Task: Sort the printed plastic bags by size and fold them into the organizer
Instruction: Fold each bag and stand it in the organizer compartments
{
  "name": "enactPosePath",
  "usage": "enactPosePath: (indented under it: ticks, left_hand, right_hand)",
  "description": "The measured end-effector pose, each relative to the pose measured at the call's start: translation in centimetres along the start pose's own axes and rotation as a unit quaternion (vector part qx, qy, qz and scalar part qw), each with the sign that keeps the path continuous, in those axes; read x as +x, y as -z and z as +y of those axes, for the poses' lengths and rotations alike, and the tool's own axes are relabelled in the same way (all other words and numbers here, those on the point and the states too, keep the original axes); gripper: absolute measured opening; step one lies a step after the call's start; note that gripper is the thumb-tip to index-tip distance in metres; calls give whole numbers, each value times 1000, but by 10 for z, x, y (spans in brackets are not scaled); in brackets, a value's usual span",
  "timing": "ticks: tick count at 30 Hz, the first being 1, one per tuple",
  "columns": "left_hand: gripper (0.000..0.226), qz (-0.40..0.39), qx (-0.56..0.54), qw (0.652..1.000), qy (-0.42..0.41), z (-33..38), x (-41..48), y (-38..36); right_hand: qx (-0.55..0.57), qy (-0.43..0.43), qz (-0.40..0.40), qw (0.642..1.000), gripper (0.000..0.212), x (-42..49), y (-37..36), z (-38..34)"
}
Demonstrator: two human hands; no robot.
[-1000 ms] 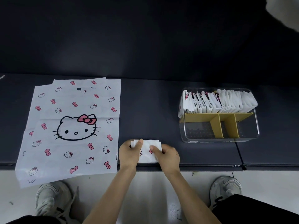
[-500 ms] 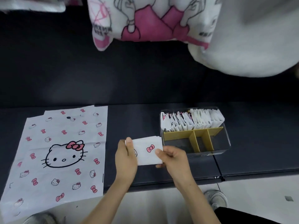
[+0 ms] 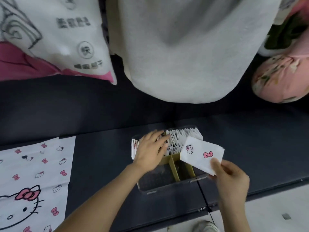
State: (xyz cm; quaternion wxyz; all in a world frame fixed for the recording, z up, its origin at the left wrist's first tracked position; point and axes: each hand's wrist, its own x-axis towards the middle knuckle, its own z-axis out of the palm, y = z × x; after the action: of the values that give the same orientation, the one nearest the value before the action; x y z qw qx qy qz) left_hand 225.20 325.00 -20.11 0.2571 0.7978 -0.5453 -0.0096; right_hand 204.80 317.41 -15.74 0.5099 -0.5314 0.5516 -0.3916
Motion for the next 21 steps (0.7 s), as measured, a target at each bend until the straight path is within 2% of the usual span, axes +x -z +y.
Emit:
enactPosePath:
  ticks: [2, 6, 10, 12, 14, 17, 21]
  left_hand:
    - [69, -49, 25, 998, 34, -2, 14, -11]
    - [66, -88, 90, 990, 65, -8, 21, -31]
    - [76, 17, 88, 995, 51, -26, 2, -38]
    - [72, 31, 100, 994, 35, -33, -3, -37]
    - [61, 48, 127, 990, 31, -35, -6, -34]
    - [53, 58, 148, 985, 63, -35, -11, -33]
    - [53, 67, 116, 986, 100, -40, -21, -36]
  right_hand:
    - [10, 0, 14, 1000, 10, 9, -2, 0]
    - [39, 27, 17, 999, 9, 18, -17, -9]
    - [19, 84, -22, 996, 14, 24, -43, -14]
    - [-26, 133, -57, 989, 19, 26, -60, -13]
    - [-93, 198, -83, 972, 28, 30, -75, -11]
    - [-205, 295, -109, 927, 45, 35, -93, -9]
    - [-269, 402, -145, 863, 36, 38, -109, -7]
